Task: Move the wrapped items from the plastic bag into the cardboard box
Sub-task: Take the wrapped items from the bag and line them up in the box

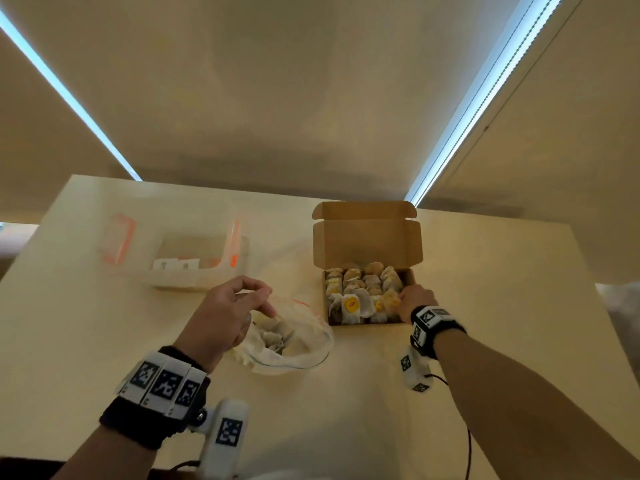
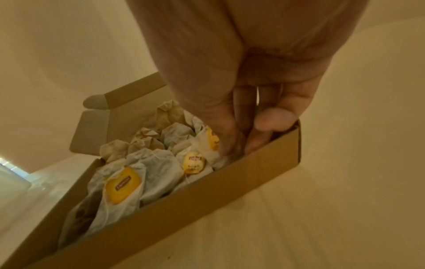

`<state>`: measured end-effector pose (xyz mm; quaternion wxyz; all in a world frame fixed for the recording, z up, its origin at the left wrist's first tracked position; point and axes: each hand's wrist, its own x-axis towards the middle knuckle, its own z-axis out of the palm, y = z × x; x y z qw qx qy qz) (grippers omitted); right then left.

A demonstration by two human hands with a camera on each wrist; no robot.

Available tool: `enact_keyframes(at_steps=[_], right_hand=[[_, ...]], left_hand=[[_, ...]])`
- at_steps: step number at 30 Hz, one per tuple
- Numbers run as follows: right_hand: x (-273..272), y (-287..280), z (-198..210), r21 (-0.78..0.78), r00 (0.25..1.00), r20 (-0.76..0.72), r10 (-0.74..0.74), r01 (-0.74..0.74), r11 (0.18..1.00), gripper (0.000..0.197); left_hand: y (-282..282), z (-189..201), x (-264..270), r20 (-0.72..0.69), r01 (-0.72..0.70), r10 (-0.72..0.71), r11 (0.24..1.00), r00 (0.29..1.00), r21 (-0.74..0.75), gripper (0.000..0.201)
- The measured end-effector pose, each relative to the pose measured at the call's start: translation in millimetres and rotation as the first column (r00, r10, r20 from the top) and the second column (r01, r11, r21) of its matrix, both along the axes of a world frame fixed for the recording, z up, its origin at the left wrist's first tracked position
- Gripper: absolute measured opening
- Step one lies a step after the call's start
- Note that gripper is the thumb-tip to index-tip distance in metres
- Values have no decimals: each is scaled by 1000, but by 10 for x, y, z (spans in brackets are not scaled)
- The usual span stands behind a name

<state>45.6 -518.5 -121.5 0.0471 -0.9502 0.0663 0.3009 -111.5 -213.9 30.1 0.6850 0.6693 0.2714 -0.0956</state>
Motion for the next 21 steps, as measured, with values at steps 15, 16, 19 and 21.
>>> enact_keyframes(at_steps=[15,16,19,21], right_hand=[[-780,935,1567,961,970,-140,201,84,264,64],[-807,1012,1650,966,983,-67,169,22,259,61],[-948,1168,1804,858,923,384,-40,-340,384,41],[-1076,1272,1859,809,887,462,-17,-413,418,44]], left_hand=[[-160,343,180,-66,105,-162,852,985,-513,46],[-181,351,193,-75,68,-124,855,989,-515,48],[-244,362,225,-110,-143,100,849,989,-508,48],[-300,367,230,-140,-240,195,818,971,-523,46]])
